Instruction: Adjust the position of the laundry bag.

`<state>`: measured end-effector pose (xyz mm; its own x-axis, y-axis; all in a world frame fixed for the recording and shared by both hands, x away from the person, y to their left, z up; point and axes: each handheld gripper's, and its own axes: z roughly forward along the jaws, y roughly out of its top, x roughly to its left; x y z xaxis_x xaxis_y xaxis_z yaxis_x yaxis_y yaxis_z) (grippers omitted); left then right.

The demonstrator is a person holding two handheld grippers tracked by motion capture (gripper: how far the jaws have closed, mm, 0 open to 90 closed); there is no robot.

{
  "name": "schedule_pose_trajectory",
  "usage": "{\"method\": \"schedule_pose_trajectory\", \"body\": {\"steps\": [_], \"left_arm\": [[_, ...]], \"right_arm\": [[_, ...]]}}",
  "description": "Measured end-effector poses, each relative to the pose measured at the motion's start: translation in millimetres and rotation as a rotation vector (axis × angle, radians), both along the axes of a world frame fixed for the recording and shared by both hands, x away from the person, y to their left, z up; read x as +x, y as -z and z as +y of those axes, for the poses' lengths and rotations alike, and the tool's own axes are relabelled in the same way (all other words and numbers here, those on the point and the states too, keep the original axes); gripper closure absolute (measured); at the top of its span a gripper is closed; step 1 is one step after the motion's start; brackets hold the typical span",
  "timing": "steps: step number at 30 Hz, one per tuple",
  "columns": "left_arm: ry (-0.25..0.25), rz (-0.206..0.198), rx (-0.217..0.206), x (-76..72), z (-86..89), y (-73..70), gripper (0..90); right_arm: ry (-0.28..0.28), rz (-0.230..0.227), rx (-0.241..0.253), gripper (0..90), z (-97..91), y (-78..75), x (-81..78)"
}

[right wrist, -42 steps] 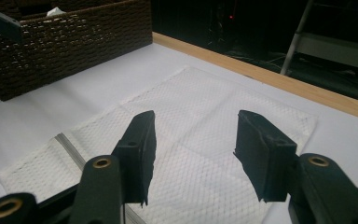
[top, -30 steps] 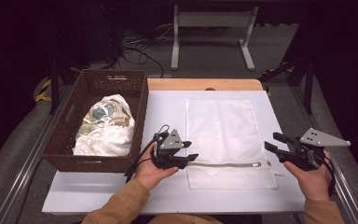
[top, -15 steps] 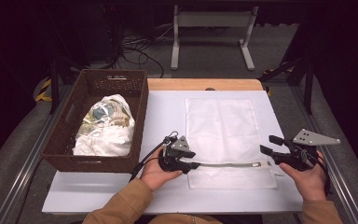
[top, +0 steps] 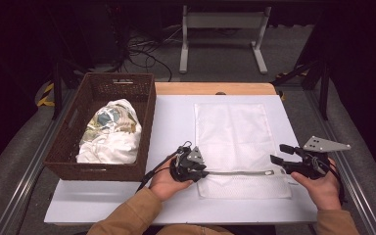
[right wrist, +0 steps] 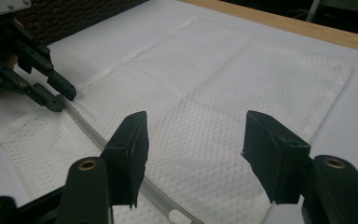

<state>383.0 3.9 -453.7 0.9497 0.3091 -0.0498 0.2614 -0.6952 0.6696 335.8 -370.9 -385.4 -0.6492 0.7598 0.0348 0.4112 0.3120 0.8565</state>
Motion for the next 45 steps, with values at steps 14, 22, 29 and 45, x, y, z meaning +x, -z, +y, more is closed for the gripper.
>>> {"method": "schedule_pose_trajectory", "body": {"steps": [14, 22, 29, 45], "left_arm": [[0.001, -0.004, 0.100, -18.4, 22.7, -16.2, 87.3], [0.008, 0.061, 0.088, -26.8, 39.7, -17.4, 85.1], [0.034, 0.083, -0.019, -25.1, 41.4, -23.5, 66.0], [-0.037, 0.069, -0.083, -19.2, 43.1, -26.0, 60.5]], "right_arm": [[-0.012, 0.052, -0.054, 51.5, 0.8, 5.1, -0.8], [-0.004, 0.106, -0.109, 53.2, 5.4, 10.0, -0.7], [-0.019, 0.172, -0.163, 55.9, 12.6, 18.1, -1.5], [0.010, 0.297, -0.198, 43.2, 13.7, 32.9, -8.7]]}}
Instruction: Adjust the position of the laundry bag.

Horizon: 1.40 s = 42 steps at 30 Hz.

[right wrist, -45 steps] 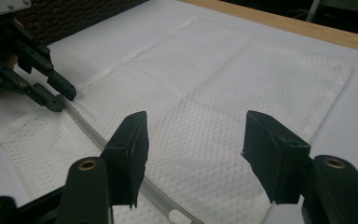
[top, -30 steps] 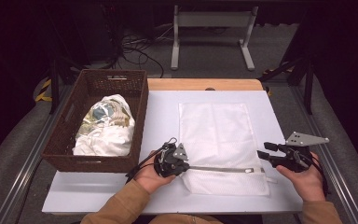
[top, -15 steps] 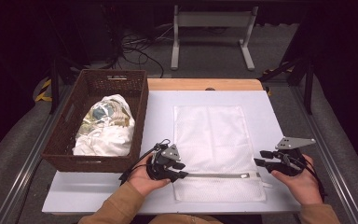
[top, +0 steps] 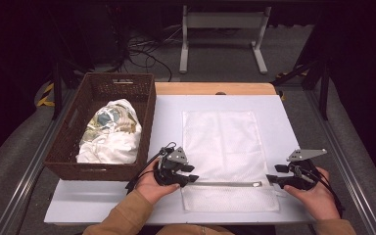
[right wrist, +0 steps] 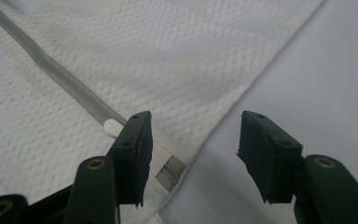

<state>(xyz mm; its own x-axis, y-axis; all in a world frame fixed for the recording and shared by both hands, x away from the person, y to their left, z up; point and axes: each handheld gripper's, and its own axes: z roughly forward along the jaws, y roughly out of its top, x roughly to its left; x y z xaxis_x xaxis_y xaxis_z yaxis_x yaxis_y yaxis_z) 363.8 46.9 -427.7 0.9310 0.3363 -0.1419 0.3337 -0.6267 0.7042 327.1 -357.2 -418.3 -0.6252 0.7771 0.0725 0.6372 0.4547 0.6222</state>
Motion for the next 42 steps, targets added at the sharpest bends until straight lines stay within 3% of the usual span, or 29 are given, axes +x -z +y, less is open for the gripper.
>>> {"method": "schedule_pose_trajectory", "body": {"steps": [1, 8, 13, 18, 22, 27, 30, 37, 42], "left_arm": [[-0.003, 0.002, -0.002, 0.0, 0.0, 0.1, 60.5], [-0.003, -0.005, 0.000, 1.1, 0.1, 0.0, 60.3], [-0.006, -0.005, -0.003, 0.8, 0.5, -0.2, 60.3], [-0.006, -0.008, -0.004, 0.6, -0.6, 0.6, 60.3], [-0.009, -0.009, 0.012, 1.0, -2.1, 1.8, 60.3], [-0.008, -0.009, 0.010, 0.4, -3.8, 2.6, 60.2], [-0.008, -0.010, 0.010, 0.3, -3.9, 2.5, 60.2], [-0.008, -0.022, 0.004, 1.3, -3.6, 0.4, 60.2], [-0.019, -0.035, -0.036, 0.9, -6.8, -5.3, 60.2]], "right_arm": [[0.002, 0.028, 0.000, 42.6, -0.6, 2.7, 0.2], [0.030, 0.104, 0.020, 39.6, 0.6, 12.1, 1.2], [0.016, 0.104, -0.003, 45.2, 6.0, 14.0, 1.0], [-0.007, 0.077, -0.080, 50.6, 17.4, 13.8, -2.0], [-0.020, 0.072, -0.119, 61.3, 23.9, 12.7, -1.7], [-0.057, 0.075, -0.123, 80.4, 30.8, 12.4, -2.7], [-0.067, 0.074, -0.124, 85.2, 32.4, 12.1, -3.3], [-0.063, 0.079, -0.040, 86.5, 25.1, 11.9, -1.0], [-0.051, 0.042, 0.014, 86.5, 22.1, 6.6, 1.0]]}}
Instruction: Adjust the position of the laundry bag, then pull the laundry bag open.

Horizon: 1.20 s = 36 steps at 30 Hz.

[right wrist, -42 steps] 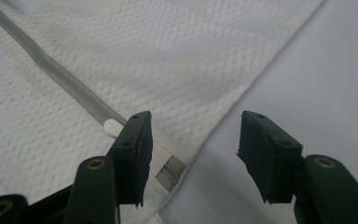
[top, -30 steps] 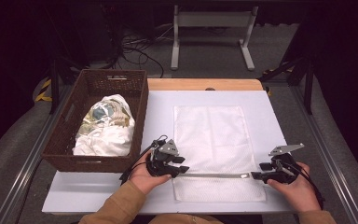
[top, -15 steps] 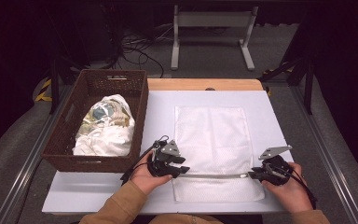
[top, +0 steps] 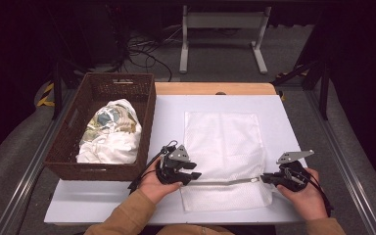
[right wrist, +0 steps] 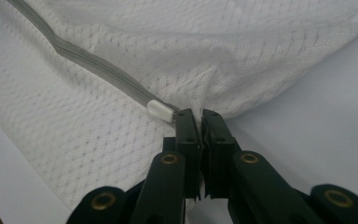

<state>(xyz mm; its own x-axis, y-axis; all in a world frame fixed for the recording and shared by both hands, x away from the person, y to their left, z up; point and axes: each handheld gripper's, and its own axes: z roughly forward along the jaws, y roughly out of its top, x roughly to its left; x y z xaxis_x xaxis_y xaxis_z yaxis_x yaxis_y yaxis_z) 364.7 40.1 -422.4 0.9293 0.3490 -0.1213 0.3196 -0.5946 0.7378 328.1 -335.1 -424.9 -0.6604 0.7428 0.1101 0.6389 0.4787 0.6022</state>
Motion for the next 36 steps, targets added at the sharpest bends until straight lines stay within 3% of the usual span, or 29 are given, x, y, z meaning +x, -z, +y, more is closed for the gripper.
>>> {"method": "schedule_pose_trajectory", "body": {"steps": [10, 25, 36], "left_arm": [[0.006, -0.031, -0.075, -2.4, -14.1, -11.9, 58.3], [0.077, 0.000, -0.183, -7.4, -50.1, -23.1, 56.6], [0.144, 0.001, -0.155, -11.5, -89.7, -24.0, 58.2]], "right_arm": [[0.014, -0.028, 0.056, 86.5, -3.2, -4.9, 0.8], [0.013, -0.041, 0.085, 86.5, -5.8, -8.2, -0.4], [0.014, -0.048, 0.090, 86.5, -6.7, -9.9, -0.7]]}}
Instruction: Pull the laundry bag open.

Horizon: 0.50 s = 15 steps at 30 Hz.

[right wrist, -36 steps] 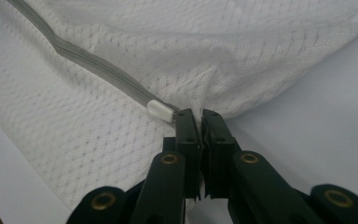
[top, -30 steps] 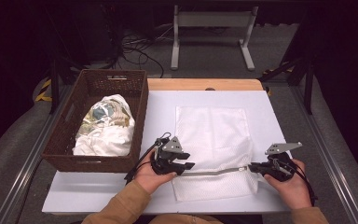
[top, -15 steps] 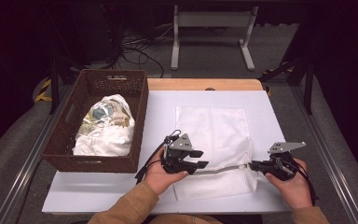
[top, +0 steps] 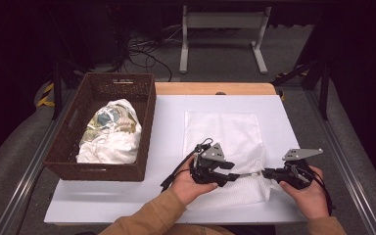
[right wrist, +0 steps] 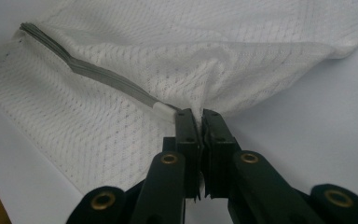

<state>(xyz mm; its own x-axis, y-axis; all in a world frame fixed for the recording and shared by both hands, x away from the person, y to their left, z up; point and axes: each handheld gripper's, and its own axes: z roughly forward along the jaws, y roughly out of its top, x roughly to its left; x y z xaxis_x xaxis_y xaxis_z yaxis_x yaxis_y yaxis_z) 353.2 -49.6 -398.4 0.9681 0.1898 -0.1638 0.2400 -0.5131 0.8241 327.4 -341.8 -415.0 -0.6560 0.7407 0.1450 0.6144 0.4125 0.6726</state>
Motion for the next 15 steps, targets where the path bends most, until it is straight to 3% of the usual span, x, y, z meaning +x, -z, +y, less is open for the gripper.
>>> {"method": "schedule_pose_trajectory", "body": {"steps": [7, 11, 15], "left_arm": [[0.007, 0.023, 0.007, 3.6, -14.6, 6.8, 60.7], [0.020, -0.005, 0.035, 1.1, -26.2, 10.0, 60.8], [0.025, 0.005, 0.039, 1.2, -34.5, 14.0, 62.6]], "right_arm": [[-0.006, -0.005, 0.005, 86.4, -0.9, -0.1, -0.4], [-0.007, -0.011, 0.008, 86.4, -1.2, -0.6, -0.7], [-0.009, -0.012, 0.008, 86.4, -1.1, -0.6, -0.8]]}}
